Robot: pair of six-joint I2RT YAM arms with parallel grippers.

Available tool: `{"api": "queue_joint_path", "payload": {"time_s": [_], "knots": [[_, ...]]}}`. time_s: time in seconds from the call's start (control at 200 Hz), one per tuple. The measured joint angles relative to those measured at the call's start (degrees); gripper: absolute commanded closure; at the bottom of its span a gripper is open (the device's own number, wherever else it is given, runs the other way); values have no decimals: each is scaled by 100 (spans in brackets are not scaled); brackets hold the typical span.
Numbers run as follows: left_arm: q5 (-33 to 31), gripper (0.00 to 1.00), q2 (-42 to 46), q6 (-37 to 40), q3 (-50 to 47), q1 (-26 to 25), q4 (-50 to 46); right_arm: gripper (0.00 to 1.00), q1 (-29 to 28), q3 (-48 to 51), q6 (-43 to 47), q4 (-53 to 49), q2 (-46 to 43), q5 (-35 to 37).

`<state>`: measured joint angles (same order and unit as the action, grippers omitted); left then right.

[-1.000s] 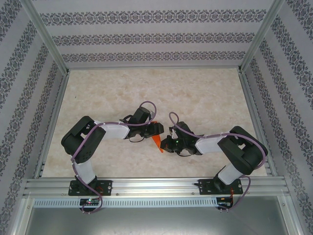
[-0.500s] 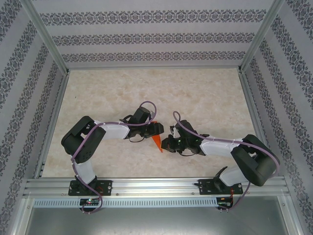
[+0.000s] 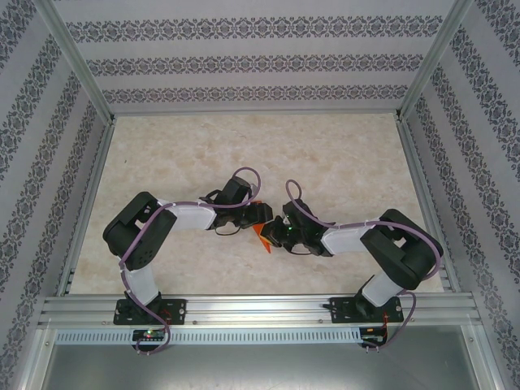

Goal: Fold a paper plane with a square sheet of paper (pick it up from the middle)
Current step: Fold the wing for the fifth time at the center of the table.

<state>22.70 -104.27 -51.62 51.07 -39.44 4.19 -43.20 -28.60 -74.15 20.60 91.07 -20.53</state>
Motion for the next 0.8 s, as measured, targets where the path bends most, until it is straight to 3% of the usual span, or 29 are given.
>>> {"api": "queue_joint_path", "payload": {"time_s": [0.799], "knots": [[0, 46, -2, 0, 0, 0, 2, 91, -151, 177, -173, -232, -33, 284]]}}
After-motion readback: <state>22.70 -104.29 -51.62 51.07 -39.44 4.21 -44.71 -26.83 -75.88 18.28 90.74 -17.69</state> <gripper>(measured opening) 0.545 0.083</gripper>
